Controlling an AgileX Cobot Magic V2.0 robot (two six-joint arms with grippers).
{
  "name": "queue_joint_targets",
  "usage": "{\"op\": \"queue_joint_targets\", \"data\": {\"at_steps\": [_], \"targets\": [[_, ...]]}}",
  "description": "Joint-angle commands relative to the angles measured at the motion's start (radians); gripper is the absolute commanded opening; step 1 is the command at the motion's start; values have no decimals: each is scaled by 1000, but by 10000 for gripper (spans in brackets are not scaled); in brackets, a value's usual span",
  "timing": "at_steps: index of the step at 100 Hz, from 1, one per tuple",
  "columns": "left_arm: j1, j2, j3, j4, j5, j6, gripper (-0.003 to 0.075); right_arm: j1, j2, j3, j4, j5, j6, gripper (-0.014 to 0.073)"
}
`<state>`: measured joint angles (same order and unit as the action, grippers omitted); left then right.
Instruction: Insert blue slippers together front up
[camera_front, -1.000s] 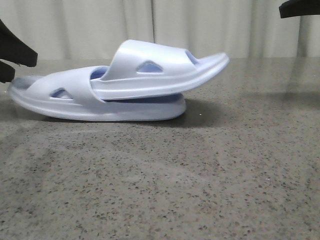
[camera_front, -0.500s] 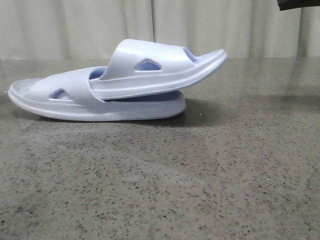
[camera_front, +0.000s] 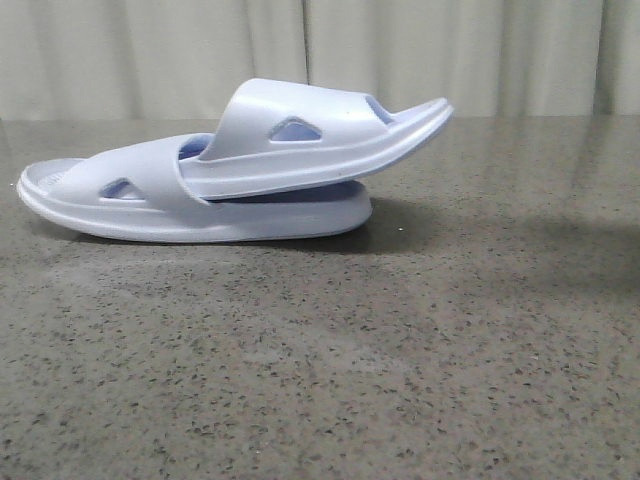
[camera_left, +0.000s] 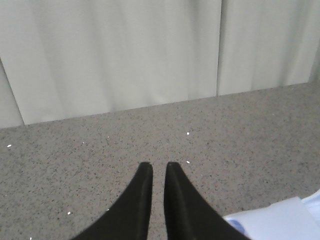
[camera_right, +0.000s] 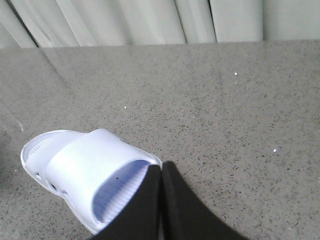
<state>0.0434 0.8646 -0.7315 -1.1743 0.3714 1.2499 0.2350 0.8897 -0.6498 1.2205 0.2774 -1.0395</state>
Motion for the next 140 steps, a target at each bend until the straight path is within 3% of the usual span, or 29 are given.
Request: {"op": "queue_joint_targets", "data": {"at_steps": [1, 16, 31, 52, 140], "targets": [[-58, -88, 51, -27, -78, 15, 15, 75, -85, 47, 2, -147, -5, -78], [-123, -234, 188, -47, -78, 22, 15, 147, -201, 200, 2, -194, -5, -78], [-134, -376, 305, -133, -61, 21, 15, 149, -333, 354, 49, -213, -5, -78], [-134, -533, 427, -204, -44, 21, 15, 149, -447, 451, 76, -184, -5, -78], [-134, -563, 432, -255, -43, 18, 15, 149, -452, 472, 112, -118, -5, -79]]}}
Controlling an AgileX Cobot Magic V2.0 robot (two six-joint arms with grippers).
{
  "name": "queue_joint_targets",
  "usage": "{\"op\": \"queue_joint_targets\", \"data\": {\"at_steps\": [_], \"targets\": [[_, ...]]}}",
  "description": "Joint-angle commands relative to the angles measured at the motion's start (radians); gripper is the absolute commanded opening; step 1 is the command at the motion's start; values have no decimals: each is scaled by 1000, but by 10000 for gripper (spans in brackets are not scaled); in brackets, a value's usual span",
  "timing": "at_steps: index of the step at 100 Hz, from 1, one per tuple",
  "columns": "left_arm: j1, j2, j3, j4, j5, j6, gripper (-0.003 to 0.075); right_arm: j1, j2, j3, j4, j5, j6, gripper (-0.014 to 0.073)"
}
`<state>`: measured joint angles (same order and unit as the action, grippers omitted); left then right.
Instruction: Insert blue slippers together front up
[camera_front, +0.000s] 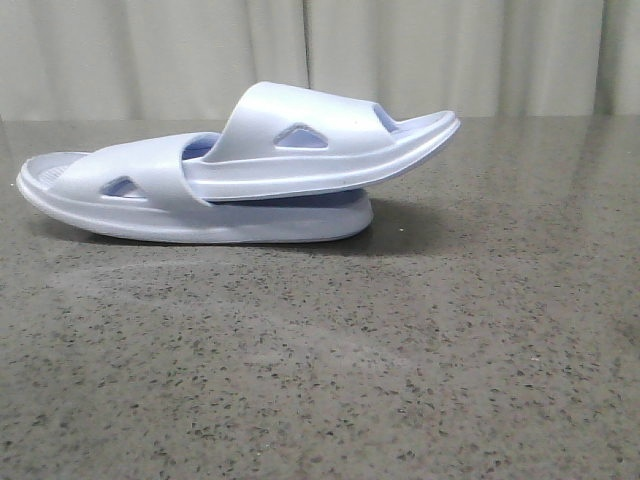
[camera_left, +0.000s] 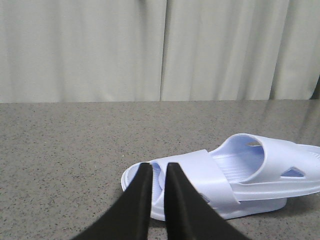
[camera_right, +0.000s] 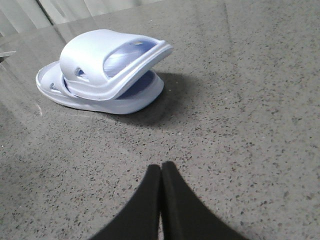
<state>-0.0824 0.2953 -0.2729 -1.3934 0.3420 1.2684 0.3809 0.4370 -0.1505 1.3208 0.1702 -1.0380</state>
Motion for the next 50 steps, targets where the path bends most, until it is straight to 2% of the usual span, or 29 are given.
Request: {"op": "queue_joint_targets", "data": {"at_steps": [1, 27, 32, 39, 50], "targets": [[-8, 7, -26, -36, -14, 0, 15, 3, 1, -27, 12, -11, -6, -79], [-8, 5, -25, -36, -21, -3, 15, 3, 1, -27, 12, -11, -6, -79], [-8, 5, -24, 7, -59, -50, 15, 3, 1, -27, 12, -11, -6, -79], [-1, -3, -23, 208, -144, -282, 15, 3, 1, -27, 12, -11, -6, -79], [7, -34, 16, 725, -255, -825, 15, 3, 1, -27, 12, -11, -6, -79]]}}
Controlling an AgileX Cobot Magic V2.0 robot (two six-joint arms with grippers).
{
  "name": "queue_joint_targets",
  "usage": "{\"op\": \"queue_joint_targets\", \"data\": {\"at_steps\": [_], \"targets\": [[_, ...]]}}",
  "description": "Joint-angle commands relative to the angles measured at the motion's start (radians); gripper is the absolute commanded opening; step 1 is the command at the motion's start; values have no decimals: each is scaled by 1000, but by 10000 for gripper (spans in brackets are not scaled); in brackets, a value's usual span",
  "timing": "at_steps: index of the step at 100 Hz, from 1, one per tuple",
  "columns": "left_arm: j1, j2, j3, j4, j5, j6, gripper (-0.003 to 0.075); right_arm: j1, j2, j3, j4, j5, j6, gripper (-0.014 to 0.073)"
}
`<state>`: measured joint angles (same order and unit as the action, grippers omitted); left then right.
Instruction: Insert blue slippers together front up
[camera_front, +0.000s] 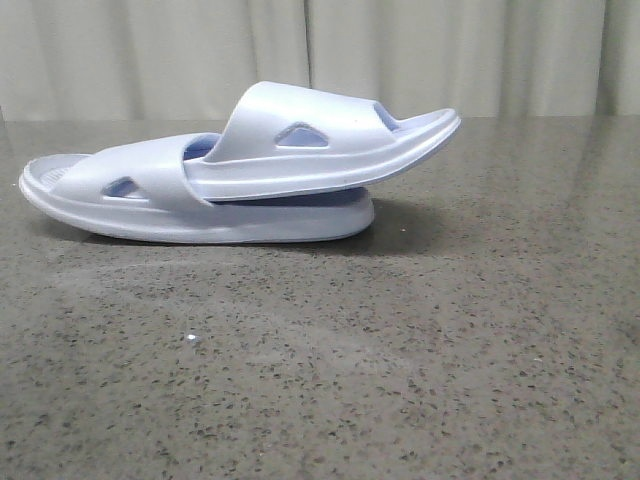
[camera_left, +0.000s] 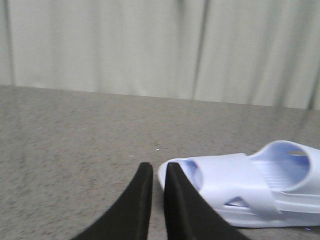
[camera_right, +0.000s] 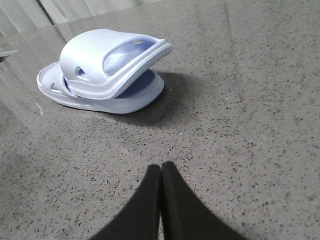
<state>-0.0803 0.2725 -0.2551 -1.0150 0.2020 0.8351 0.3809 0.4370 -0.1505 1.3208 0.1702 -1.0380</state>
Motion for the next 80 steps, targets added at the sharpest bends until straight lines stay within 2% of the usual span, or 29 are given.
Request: {"op": "queue_joint_targets", "data": {"at_steps": [1, 6, 11, 20, 37, 44, 80], "targets": [[8, -14, 7, 379, -120, -424, 15, 3, 1, -27, 12, -11, -6, -79], [20, -38, 41, 585, -144, -668, 15, 3, 1, -27, 12, -11, -6, -79], [35, -68, 81, 771, -152, -828, 15, 3, 1, -27, 12, -11, -6, -79], [72, -133, 160, 905, -156, -968, 15, 3, 1, -27, 12, -11, -6, -79], [137, -264, 269, 933, -178, -982, 15, 3, 1, -27, 12, -11, -6, -79], [149, -302, 266, 945, -124, -982, 15, 3, 1, -27, 12, -11, -6, -79], [153, -305, 266, 978, -84, -982, 15, 3, 1, -27, 12, -11, -6, -79]]}}
